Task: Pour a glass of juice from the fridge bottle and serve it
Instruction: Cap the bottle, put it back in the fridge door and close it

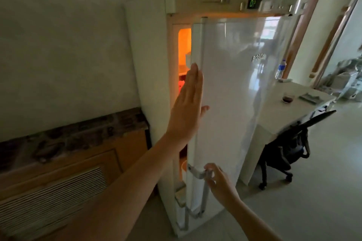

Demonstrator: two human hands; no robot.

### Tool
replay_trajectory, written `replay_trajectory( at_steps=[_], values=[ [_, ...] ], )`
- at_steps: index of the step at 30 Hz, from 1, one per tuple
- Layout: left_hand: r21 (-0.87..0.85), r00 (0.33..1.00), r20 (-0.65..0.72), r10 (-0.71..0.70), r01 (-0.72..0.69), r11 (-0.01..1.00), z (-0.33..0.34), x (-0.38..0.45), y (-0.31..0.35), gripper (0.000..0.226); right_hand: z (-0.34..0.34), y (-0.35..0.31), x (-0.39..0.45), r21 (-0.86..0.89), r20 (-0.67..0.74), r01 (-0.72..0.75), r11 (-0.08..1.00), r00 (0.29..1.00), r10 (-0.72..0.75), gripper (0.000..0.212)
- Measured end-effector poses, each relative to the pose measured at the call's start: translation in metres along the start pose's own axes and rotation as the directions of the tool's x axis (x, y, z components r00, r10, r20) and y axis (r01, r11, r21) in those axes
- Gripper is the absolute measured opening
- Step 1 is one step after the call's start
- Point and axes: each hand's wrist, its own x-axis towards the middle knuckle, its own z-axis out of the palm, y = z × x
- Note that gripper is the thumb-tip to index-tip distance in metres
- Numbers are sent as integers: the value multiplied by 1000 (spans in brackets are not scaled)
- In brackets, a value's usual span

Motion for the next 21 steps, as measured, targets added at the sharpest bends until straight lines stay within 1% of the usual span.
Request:
replay_trajectory(
  at_steps=[2, 4, 8, 13, 16, 21],
  values=[
    [67, 999, 32, 39, -41, 997, 3, -5, -19, 89, 8, -8, 15, -33, -24, 3, 999, 1000, -4, 16],
    [129, 998, 49, 38, -44, 991, 6, -7, -33, 89, 13, -16, 28, -57, -58, -5, 998, 998, 1, 11],
    [255, 999, 40, 1, -11, 967, 10, -1, -54, 90, 19, -29, 48, -69, -73, -47, 997, 996, 42, 14],
    [395, 1000, 10, -2, -2, 919, 20, 2, -77, 84, 26, -41, 65, -79, -60, -33, 996, 998, 29, 16],
    [415, 1000, -9, -12, 14, 910, 24, 5, -87, 81, 30, -45, 76, -89, -68, -45, 995, 997, 39, 14],
    [408, 1000, -17, 15, -6, 913, 29, 5, -97, 79, 33, -46, 82, -127, -56, -44, 991, 998, 37, 9]
  ],
)
